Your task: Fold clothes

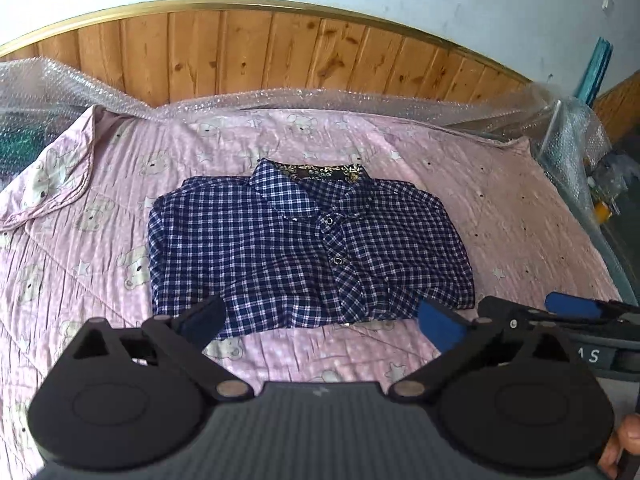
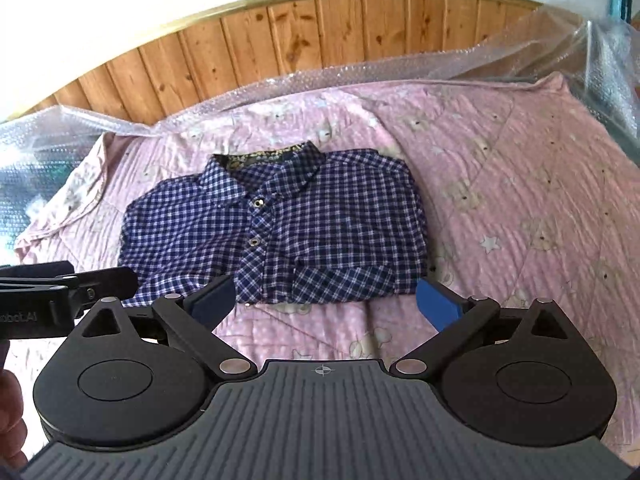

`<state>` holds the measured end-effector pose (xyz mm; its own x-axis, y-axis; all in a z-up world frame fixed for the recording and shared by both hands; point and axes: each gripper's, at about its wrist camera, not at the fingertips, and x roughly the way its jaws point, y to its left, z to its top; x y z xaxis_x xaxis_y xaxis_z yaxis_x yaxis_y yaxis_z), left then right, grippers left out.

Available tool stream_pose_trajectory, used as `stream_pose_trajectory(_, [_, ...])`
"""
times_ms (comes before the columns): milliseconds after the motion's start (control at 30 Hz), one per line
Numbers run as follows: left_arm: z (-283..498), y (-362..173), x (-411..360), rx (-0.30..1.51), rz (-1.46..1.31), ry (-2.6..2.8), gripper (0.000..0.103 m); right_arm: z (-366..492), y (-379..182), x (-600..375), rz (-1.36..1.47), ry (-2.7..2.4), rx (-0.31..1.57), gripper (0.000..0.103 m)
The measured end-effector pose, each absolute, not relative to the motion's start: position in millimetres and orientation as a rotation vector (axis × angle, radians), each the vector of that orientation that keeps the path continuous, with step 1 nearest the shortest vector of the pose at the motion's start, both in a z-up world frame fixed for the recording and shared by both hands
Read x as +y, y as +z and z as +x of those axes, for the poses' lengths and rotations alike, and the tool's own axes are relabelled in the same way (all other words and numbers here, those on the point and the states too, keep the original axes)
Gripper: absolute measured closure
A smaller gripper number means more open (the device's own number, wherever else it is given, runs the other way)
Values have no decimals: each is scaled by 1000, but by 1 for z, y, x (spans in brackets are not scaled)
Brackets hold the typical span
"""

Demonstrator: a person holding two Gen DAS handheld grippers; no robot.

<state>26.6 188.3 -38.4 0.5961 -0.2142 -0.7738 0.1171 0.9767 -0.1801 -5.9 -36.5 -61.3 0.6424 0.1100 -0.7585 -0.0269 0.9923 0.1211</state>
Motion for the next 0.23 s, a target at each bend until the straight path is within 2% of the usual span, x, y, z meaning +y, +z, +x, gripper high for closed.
stream_pose_trajectory(233, [16,-28,172,910,-46,-93,0,0,-65,-35,74,125,879,5])
